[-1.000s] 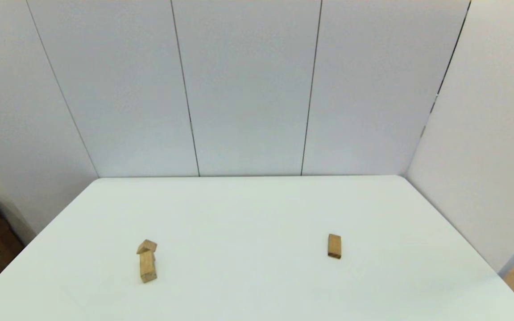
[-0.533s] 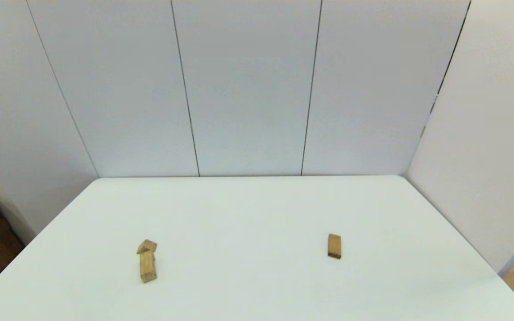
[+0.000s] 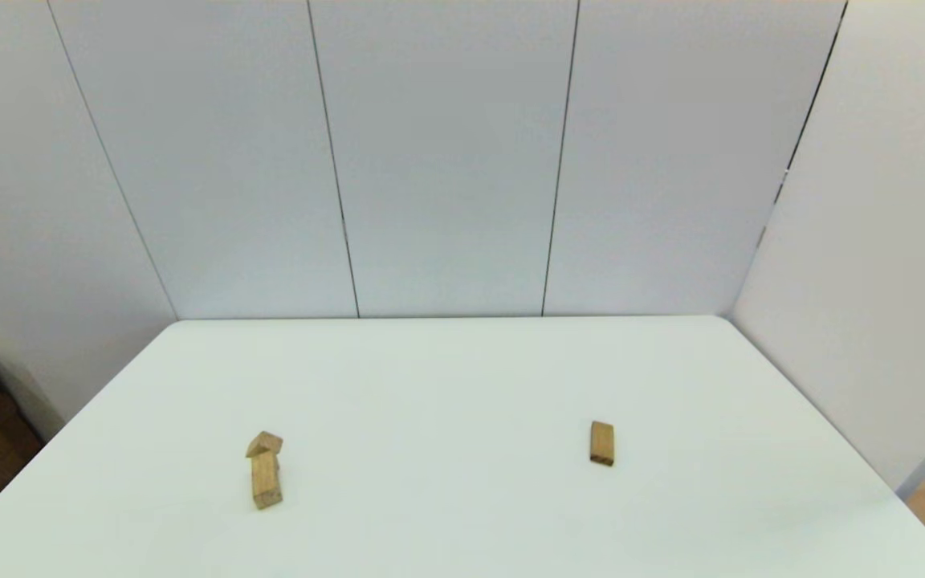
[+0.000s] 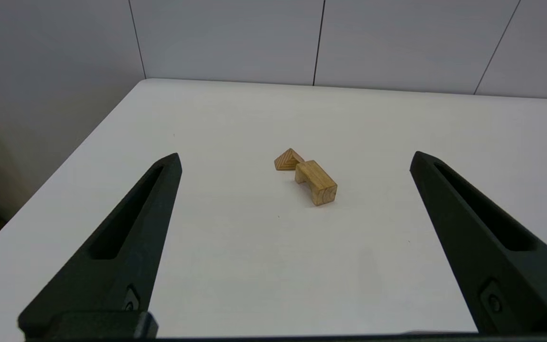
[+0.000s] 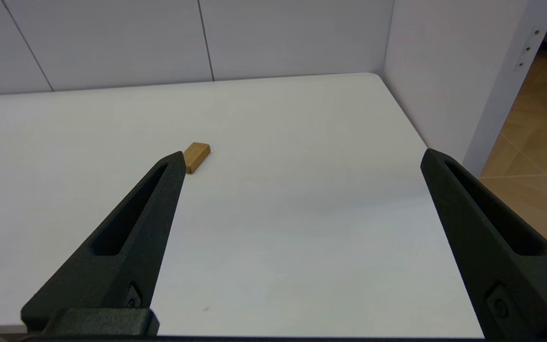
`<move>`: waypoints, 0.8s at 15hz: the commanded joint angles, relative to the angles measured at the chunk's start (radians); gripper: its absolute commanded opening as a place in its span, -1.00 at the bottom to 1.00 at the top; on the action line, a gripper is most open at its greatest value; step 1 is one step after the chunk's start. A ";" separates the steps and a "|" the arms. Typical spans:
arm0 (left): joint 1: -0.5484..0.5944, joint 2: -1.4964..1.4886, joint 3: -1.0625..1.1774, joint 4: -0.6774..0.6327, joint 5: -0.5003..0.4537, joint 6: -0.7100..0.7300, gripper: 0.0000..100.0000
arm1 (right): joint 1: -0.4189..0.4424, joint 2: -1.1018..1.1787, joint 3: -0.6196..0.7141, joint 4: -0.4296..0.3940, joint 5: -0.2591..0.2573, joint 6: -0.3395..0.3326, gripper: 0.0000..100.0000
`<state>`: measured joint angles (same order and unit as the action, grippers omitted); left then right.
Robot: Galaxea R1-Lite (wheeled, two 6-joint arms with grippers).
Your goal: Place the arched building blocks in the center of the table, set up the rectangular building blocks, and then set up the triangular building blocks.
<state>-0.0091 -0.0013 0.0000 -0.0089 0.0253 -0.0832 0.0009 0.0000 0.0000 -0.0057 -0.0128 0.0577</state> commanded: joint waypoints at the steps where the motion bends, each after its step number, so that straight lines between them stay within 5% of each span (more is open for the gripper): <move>1: 0.000 0.004 -0.005 0.012 0.001 0.000 1.00 | 0.001 0.000 0.000 0.000 0.000 0.001 1.00; 8: 0.034 0.552 -0.383 0.056 -0.056 -0.001 1.00 | 0.001 0.000 0.000 0.000 0.000 0.001 1.00; 12: 0.041 0.859 -0.713 0.342 -0.088 0.003 1.00 | 0.001 0.000 0.000 0.000 -0.001 0.001 1.00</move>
<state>0.0196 0.5723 -0.4915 0.1287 -0.0440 -0.0826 0.0009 0.0000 0.0000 -0.0053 -0.0134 0.0581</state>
